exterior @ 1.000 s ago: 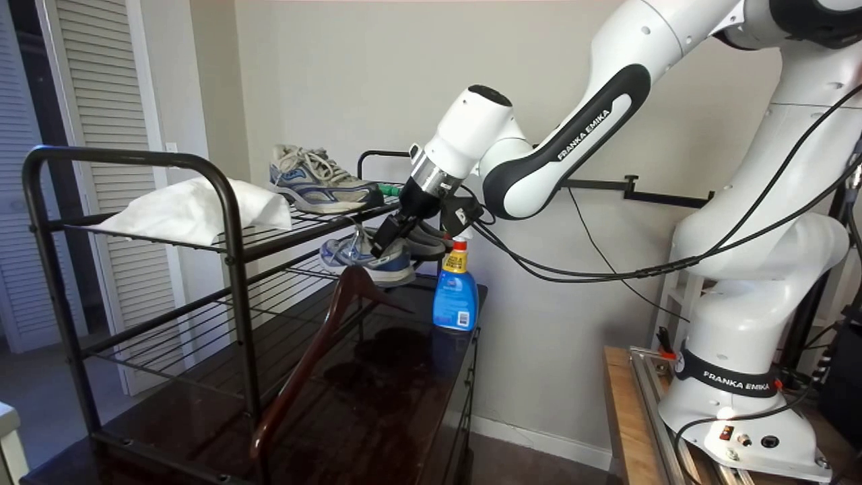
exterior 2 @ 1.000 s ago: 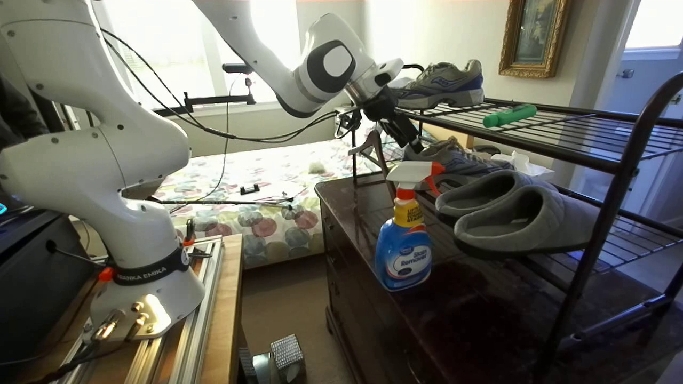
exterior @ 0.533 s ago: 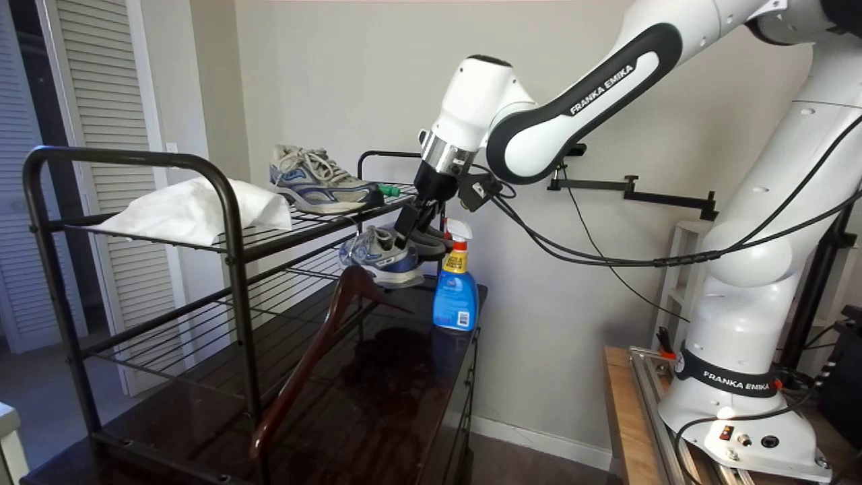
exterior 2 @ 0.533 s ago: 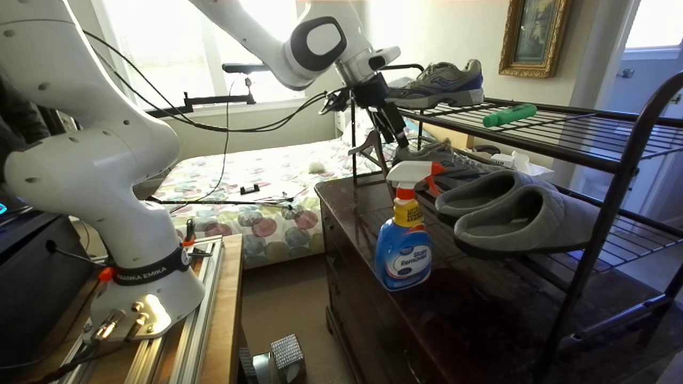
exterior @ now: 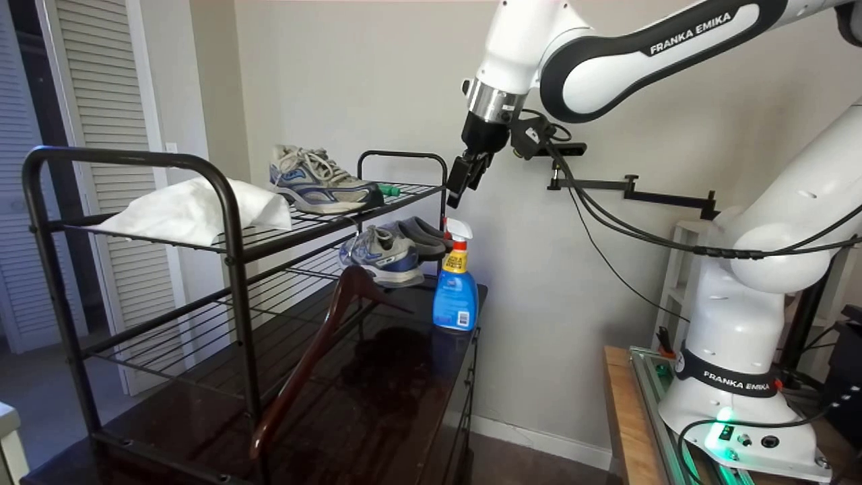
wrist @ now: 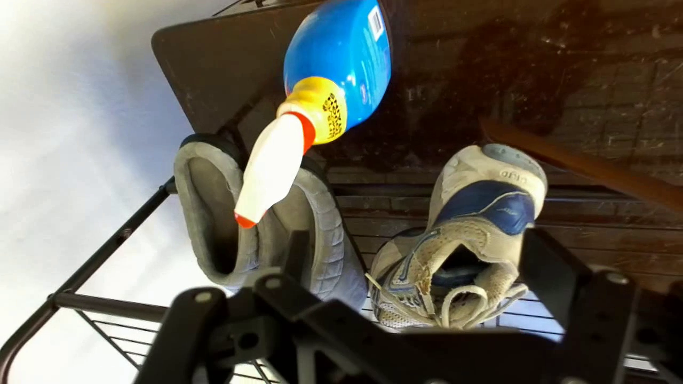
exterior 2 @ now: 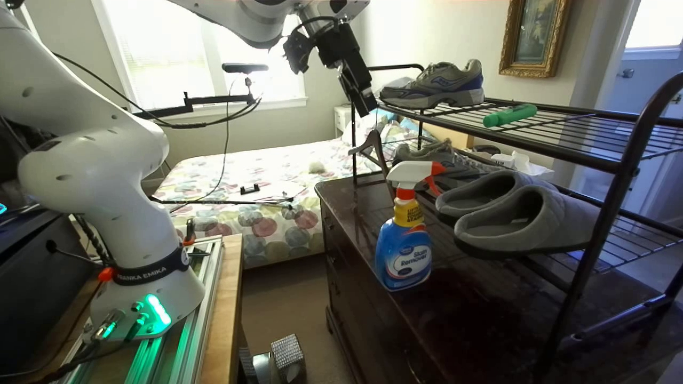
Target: Put the right sneaker on the bottom shelf then put the right house slipper on the top shelf.
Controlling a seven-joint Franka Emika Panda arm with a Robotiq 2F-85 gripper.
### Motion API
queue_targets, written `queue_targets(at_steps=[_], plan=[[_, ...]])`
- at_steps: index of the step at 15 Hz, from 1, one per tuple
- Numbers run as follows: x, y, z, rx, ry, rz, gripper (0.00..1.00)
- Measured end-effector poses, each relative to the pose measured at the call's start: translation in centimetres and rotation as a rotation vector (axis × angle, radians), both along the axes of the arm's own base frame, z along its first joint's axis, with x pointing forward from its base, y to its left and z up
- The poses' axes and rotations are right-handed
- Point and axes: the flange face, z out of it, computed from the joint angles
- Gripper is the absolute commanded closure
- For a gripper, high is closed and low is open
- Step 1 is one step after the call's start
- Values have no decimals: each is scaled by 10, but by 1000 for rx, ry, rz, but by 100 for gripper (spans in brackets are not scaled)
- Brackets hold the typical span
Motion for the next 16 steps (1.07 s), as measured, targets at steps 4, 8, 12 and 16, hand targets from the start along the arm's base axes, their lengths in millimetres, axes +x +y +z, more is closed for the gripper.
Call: queue_targets(at_steps=[4,8,12,16], plan=[[-12,-2,3,6,17,63,0],[-13,1,1,7,21,72,0],[-13,1,1,8,22,76,0],[-8,-35,3,58,3,185,0]])
